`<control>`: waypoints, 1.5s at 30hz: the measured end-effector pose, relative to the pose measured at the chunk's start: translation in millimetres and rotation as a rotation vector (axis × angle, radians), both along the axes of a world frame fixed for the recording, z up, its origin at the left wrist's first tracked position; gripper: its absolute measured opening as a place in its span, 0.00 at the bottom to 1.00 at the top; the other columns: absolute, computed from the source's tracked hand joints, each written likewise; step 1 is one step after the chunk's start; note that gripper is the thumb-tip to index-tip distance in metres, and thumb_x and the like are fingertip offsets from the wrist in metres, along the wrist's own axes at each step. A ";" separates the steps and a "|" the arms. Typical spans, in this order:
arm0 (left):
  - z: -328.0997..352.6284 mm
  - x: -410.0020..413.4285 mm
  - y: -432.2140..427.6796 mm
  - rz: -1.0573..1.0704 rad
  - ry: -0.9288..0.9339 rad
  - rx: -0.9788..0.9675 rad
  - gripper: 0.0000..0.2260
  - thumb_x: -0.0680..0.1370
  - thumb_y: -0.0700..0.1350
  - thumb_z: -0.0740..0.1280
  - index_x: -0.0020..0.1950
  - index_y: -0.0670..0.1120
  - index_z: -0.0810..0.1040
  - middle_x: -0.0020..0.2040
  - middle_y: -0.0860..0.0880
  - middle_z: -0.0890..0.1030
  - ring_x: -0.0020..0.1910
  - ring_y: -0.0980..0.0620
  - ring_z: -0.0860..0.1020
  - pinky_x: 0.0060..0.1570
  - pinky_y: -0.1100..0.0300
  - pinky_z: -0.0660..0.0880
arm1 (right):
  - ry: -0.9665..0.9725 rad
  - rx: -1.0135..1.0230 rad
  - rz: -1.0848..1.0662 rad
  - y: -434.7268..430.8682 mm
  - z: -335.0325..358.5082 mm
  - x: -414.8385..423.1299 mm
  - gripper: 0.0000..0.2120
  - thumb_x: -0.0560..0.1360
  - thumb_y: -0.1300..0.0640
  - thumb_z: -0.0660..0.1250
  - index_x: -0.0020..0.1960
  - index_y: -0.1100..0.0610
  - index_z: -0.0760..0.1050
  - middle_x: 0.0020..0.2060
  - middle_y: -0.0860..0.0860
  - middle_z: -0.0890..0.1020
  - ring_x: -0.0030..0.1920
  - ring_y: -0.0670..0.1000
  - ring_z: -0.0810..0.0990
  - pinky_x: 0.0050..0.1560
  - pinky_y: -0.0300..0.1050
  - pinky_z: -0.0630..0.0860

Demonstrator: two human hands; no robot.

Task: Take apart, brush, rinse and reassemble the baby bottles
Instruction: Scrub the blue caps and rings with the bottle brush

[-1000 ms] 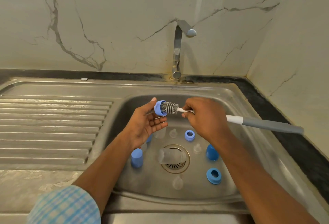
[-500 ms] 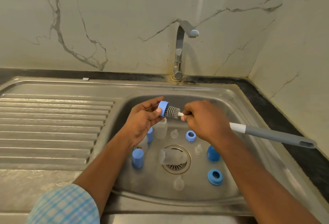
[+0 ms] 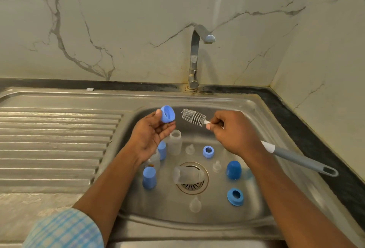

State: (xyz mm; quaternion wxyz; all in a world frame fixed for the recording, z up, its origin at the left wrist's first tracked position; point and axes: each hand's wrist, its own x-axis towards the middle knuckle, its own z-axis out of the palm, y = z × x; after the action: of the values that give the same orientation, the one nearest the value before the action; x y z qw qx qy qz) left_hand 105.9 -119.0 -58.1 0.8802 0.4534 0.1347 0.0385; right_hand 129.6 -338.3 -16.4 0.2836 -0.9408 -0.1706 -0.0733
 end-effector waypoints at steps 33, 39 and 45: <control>-9.3 3.3 -0.3 -0.091 -0.143 0.240 0.10 0.80 0.36 0.63 0.58 0.42 0.80 0.52 0.43 0.85 0.52 0.47 0.84 0.50 0.59 0.82 | -0.013 -0.074 0.094 12.3 11.1 -9.6 0.04 0.77 0.50 0.69 0.46 0.49 0.81 0.35 0.47 0.81 0.37 0.50 0.77 0.39 0.47 0.73; -10.4 1.8 -1.9 -0.062 -0.182 0.353 0.14 0.77 0.30 0.65 0.57 0.44 0.81 0.52 0.45 0.85 0.52 0.47 0.84 0.53 0.56 0.81 | 0.041 -0.094 0.038 18.9 1.8 -1.8 0.05 0.76 0.50 0.70 0.46 0.51 0.81 0.34 0.46 0.78 0.36 0.50 0.76 0.39 0.48 0.73; -11.2 5.0 1.6 -0.071 -0.157 0.283 0.12 0.78 0.37 0.66 0.61 0.40 0.80 0.53 0.43 0.85 0.54 0.46 0.83 0.53 0.56 0.81 | 0.062 -0.030 0.122 10.4 8.6 -5.7 0.04 0.76 0.50 0.70 0.45 0.50 0.81 0.32 0.47 0.80 0.34 0.49 0.77 0.39 0.50 0.75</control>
State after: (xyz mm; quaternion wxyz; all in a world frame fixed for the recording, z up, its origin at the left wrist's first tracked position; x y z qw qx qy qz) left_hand 110.8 -117.4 -69.3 0.8163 0.5728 0.0428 0.0612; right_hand 123.9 -327.9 -7.8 0.2784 -0.9346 -0.2201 -0.0241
